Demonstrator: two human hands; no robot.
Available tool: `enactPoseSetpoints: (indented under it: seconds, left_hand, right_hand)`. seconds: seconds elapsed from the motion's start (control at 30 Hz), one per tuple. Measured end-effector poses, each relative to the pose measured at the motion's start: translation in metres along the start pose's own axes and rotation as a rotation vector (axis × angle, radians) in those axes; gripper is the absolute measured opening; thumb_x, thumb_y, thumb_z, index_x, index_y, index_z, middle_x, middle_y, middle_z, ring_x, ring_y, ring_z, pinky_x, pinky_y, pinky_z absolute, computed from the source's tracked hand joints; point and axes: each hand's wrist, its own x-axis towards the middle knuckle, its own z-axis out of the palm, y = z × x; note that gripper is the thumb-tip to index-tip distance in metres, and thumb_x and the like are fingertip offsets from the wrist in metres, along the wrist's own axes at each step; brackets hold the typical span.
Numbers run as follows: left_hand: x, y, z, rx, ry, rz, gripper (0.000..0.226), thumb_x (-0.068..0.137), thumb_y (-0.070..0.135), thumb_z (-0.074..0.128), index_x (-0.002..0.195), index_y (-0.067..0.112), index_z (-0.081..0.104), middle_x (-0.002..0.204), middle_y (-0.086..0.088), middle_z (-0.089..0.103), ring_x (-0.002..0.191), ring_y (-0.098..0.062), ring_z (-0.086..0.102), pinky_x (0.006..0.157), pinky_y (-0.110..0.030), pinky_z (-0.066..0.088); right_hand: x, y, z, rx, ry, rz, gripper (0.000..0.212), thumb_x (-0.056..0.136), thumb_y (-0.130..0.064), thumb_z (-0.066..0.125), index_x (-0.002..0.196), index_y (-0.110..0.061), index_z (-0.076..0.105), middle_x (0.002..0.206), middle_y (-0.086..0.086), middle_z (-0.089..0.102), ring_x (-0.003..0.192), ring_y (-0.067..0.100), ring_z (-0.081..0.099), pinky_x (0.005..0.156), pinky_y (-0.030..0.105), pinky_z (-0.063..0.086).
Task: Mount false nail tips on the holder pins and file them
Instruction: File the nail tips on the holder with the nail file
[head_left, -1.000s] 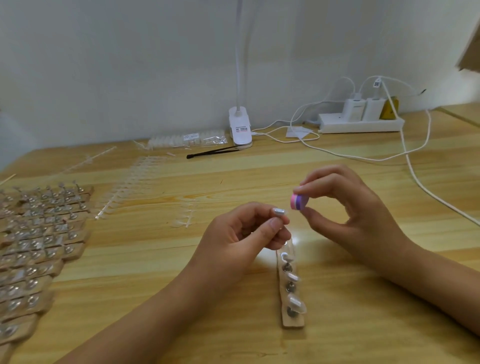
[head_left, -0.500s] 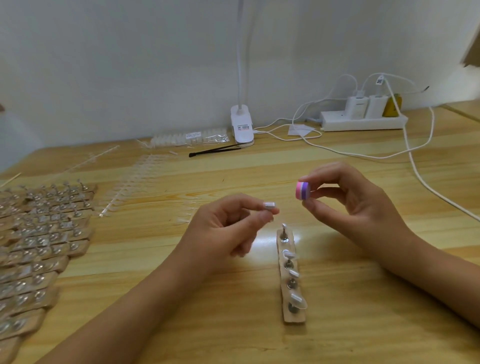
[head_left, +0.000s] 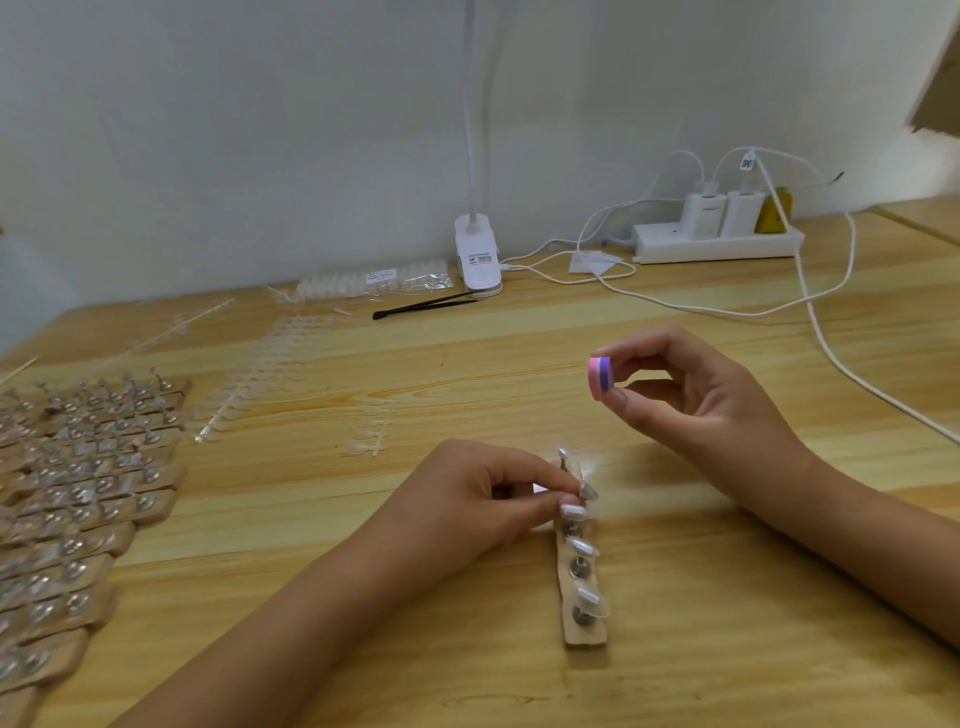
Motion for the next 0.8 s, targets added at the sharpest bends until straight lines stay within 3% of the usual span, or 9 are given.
enactPoseSetpoints:
  seconds: [0.2,0.3,0.37,0.57,0.8]
  left_hand:
    - [-0.003,-0.004,-0.001,0.066,0.083,-0.011,0.013,0.084,0.032,0.073,0.090,0.044,0.074,0.053,0.019,0.057,0.050,0.002,0.048,0.053,-0.012,0.037]
    - [-0.005,-0.005,-0.004,0.042,0.111,-0.035,0.003,0.079,0.042,0.075,0.079,0.044,0.072,0.056,0.015,0.056,0.052,0.002,0.046,0.053,-0.015,0.037]
    - [-0.006,-0.005,-0.010,0.016,0.084,-0.046,0.010,0.075,0.049,0.073,0.078,0.040,0.073,0.058,0.015,0.059,0.053,0.003,0.047,0.053,-0.013,0.038]
    - [-0.008,-0.002,-0.014,-0.012,-0.101,-0.036,0.012,0.083,0.035,0.076,0.094,0.039,0.075,0.070,0.012,0.067,0.062,0.000,0.053,0.057,-0.012,0.040]
    - [-0.004,0.000,0.006,0.057,0.051,0.010,0.010,0.081,0.037,0.077,0.083,0.027,0.075,0.069,0.010,0.067,0.061,-0.003,0.056,0.058,-0.020,0.043]
  right_hand:
    - [0.000,0.000,0.000,-0.004,-0.002,0.009,0.031,0.079,-0.045,0.070,0.103,-0.026,0.067,0.104,-0.008,0.069,0.103,0.014,0.065,0.088,0.025,0.054]
    - [0.000,0.000,-0.001,0.004,0.009,0.017,0.033,0.078,-0.046,0.069,0.103,-0.024,0.068,0.103,-0.008,0.069,0.103,0.014,0.065,0.088,0.026,0.054]
    - [0.001,-0.001,-0.001,0.003,0.010,0.018,0.035,0.075,-0.045,0.068,0.103,-0.023,0.068,0.104,-0.007,0.069,0.102,0.013,0.065,0.088,0.025,0.054]
    - [0.000,-0.001,-0.001,0.002,0.005,0.018,0.034,0.075,-0.045,0.068,0.102,-0.025,0.068,0.103,-0.008,0.069,0.102,0.013,0.065,0.088,0.025,0.054]
    - [-0.001,0.000,0.001,-0.056,-0.031,-0.009,0.031,0.079,-0.042,0.068,0.104,-0.024,0.068,0.105,-0.006,0.067,0.103,0.015,0.063,0.087,0.030,0.055]
